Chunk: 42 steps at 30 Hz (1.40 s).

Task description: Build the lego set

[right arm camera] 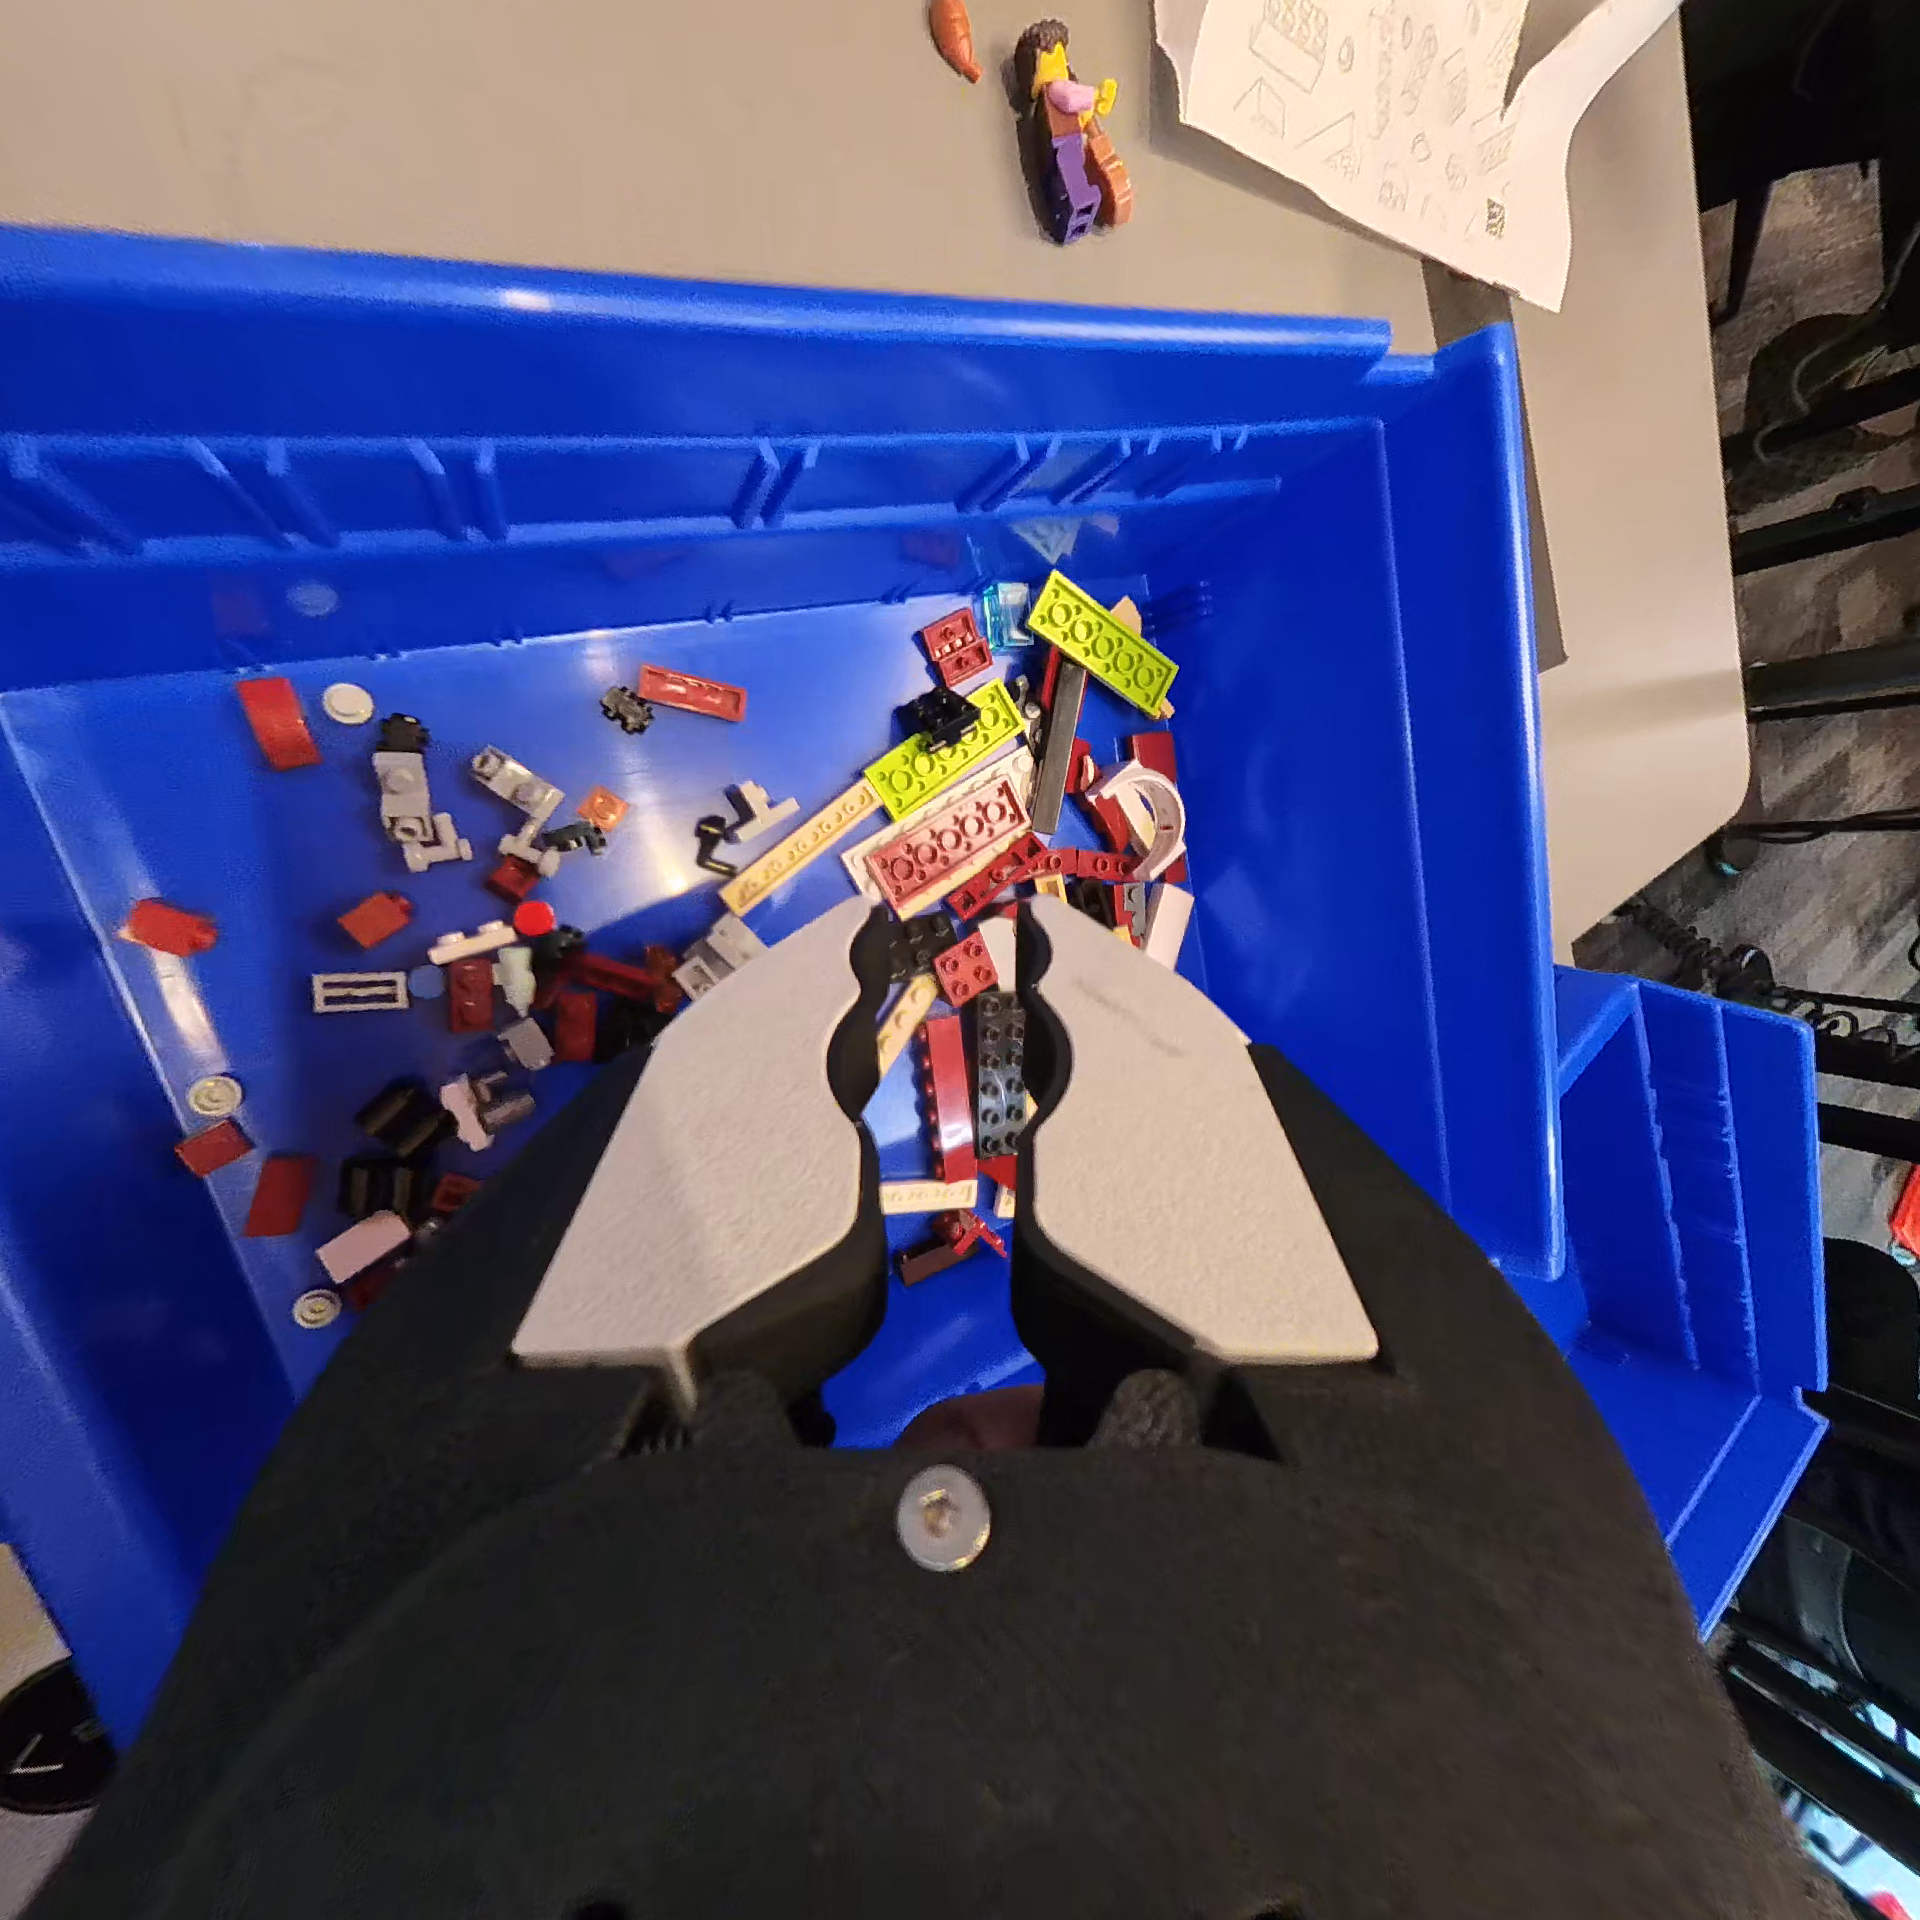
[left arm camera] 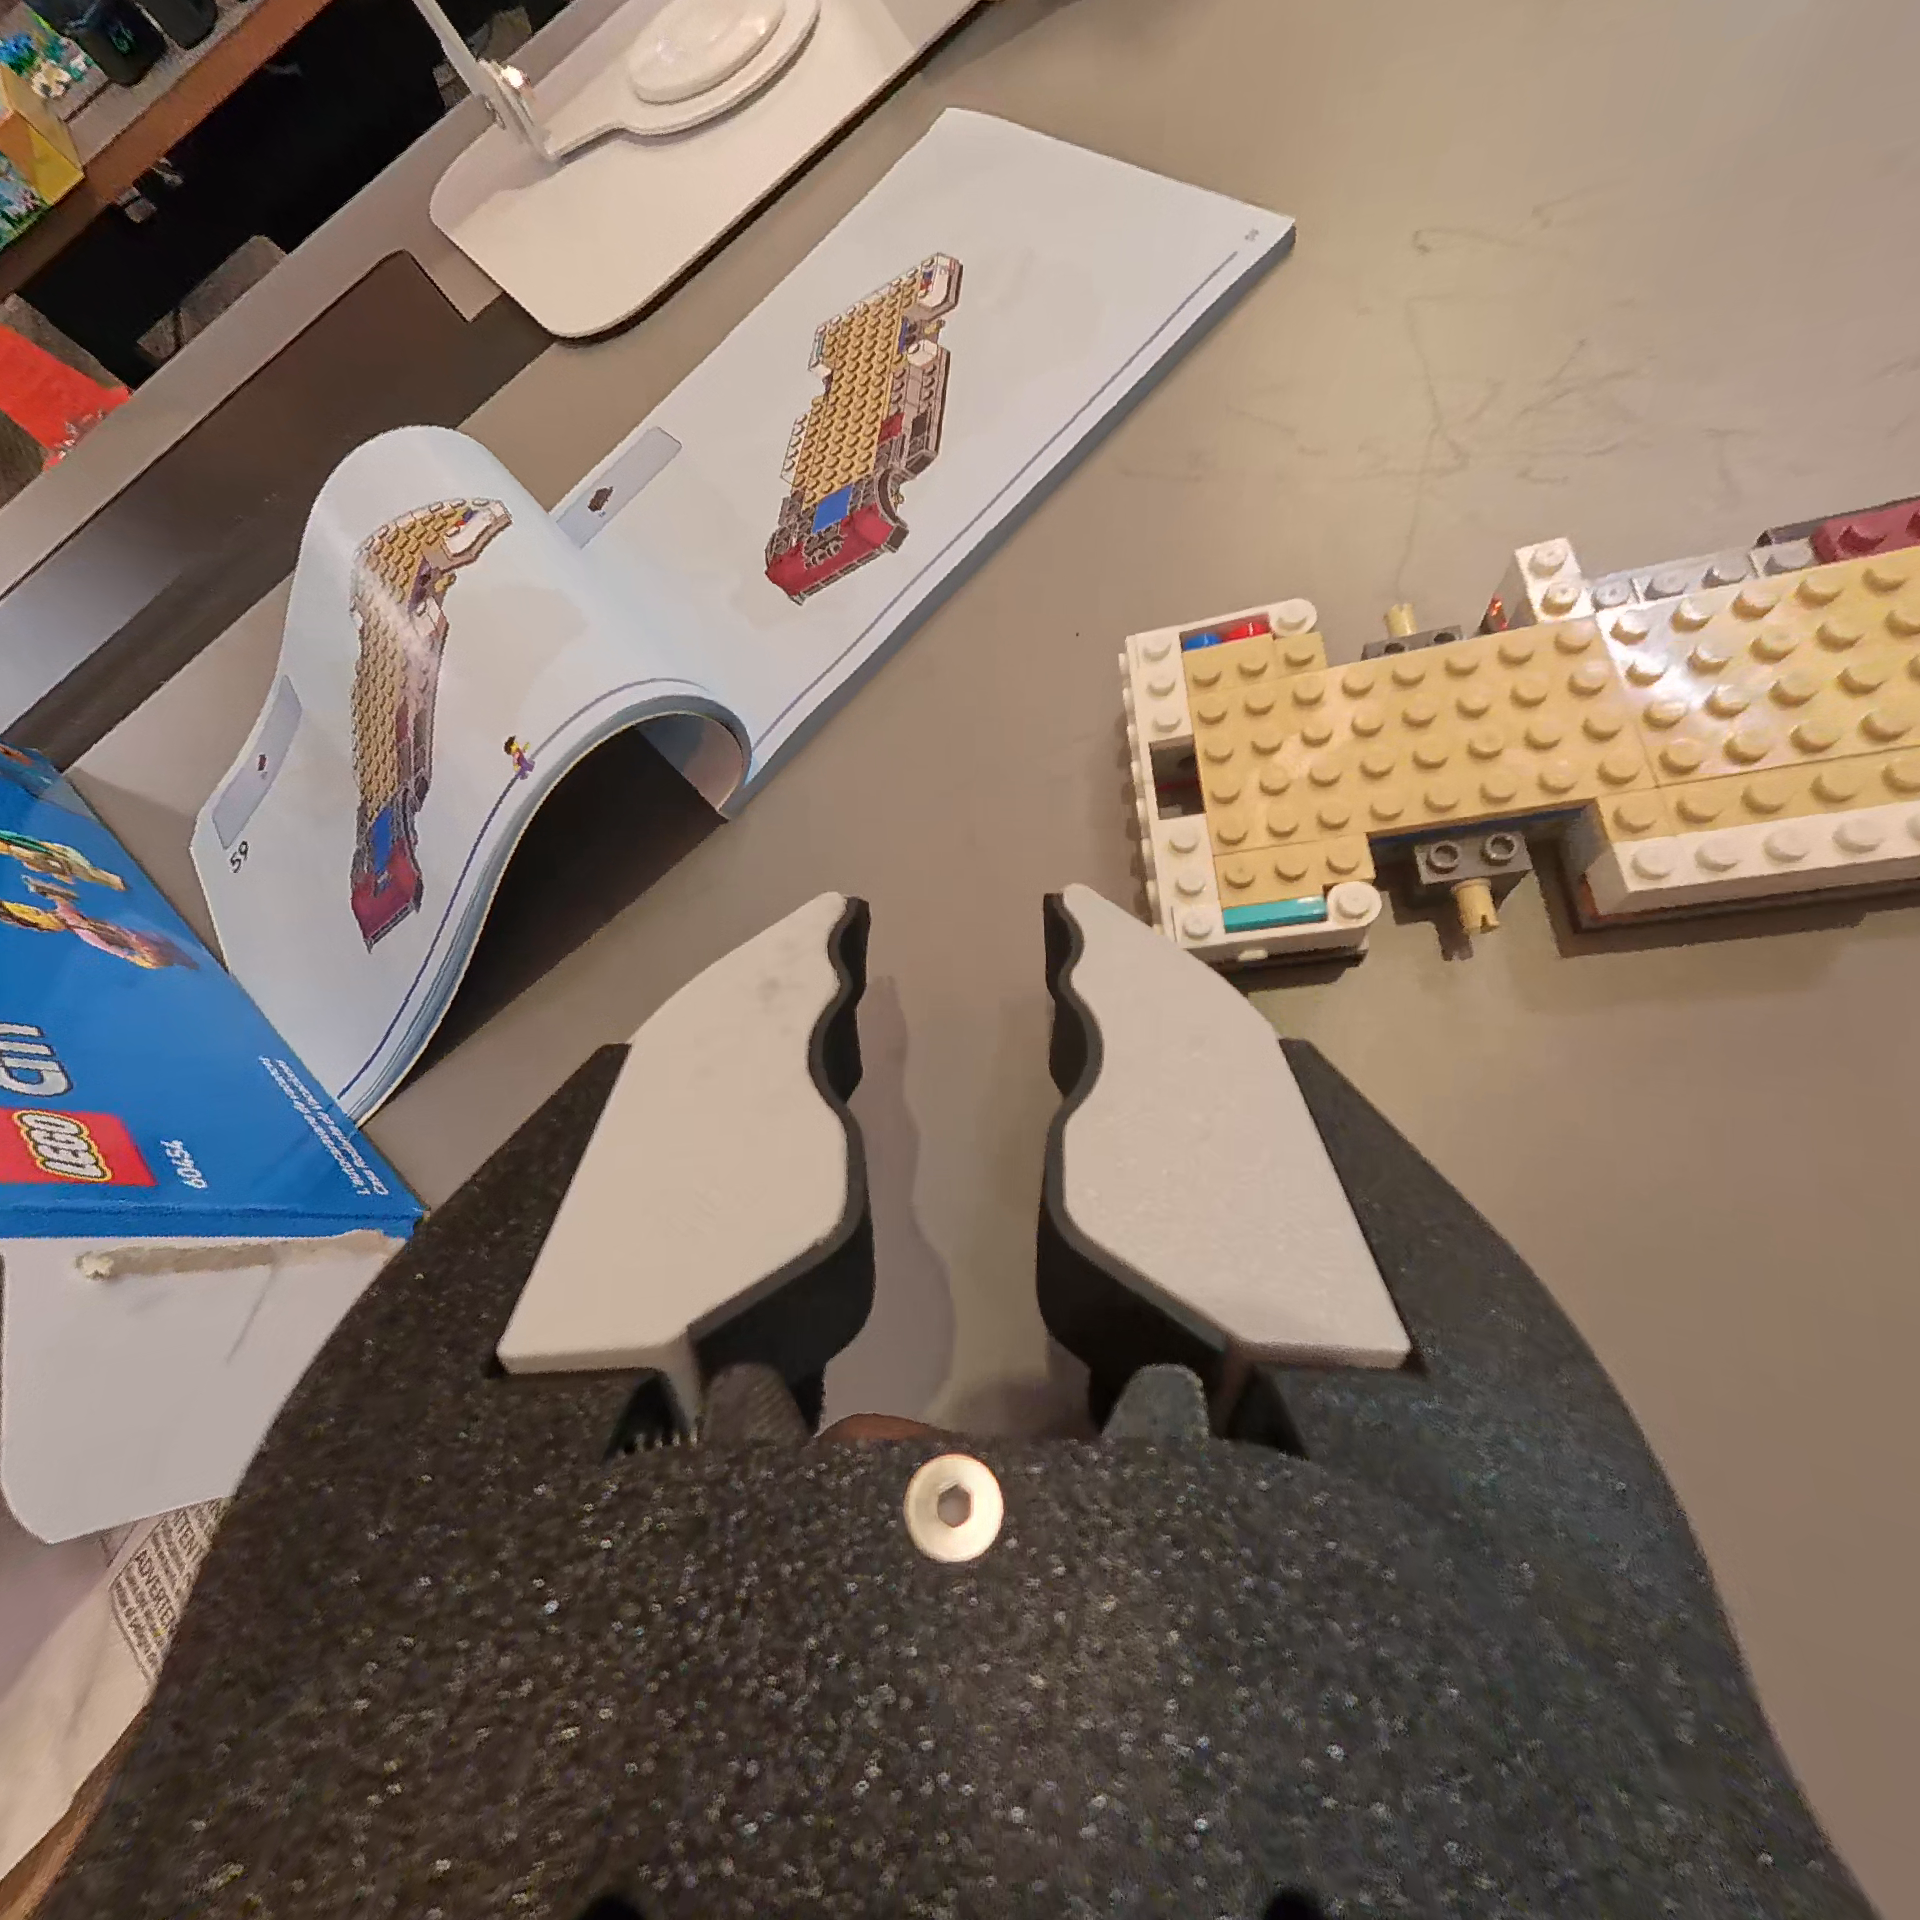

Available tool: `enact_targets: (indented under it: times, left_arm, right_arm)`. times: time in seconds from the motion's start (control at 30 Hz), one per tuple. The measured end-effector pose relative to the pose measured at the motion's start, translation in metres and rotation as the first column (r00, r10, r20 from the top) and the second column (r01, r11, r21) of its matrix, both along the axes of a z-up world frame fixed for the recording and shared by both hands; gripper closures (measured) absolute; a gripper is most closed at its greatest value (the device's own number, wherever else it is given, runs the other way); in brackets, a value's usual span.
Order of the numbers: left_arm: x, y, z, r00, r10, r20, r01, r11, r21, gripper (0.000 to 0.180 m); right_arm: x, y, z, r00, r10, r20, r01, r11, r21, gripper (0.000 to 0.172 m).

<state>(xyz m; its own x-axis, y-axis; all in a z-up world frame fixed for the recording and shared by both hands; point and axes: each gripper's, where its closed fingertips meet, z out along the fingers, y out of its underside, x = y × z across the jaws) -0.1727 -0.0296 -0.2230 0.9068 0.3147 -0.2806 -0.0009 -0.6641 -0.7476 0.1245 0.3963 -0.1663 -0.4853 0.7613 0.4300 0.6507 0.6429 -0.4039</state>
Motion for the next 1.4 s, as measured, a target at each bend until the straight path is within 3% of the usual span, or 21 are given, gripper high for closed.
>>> enact_targets:
  times: [0.33, 0.73, 1.1, 1.4]
  left_arm:
    - [0.005, -0.028, -0.003, 0.999, -0.028, 0.024, 0.028, 1.0, -0.009, 0.147]
    - [0.008, -0.03, -0.002, 0.981, -0.089, 0.171, 0.081, 0.995, 0.05, 0.148]
    - [0.016, -0.027, -0.016, 0.981, -0.118, 0.156, 0.129, 0.99, -0.06, 0.148]
    - [0.016, -0.025, -0.012, 0.983, -0.122, 0.14, 0.128, 0.991, -0.036, 0.147]
  right_arm:
    - [-0.022, -0.015, -0.007, 0.997, -0.007, 0.079, 0.006, 1.0, 0.018, 0.147]
    - [-0.044, -0.017, -0.016, 0.984, -0.063, 0.166, 0.055, 0.997, 0.052, 0.144]
    - [0.025, 0.018, 0.007, 0.959, -0.25, 0.132, 0.243, 0.968, 0.066, 0.144]
    - [0.077, 0.026, 0.012, 0.961, -0.253, 0.11, 0.247, 0.967, 0.066, 0.144]
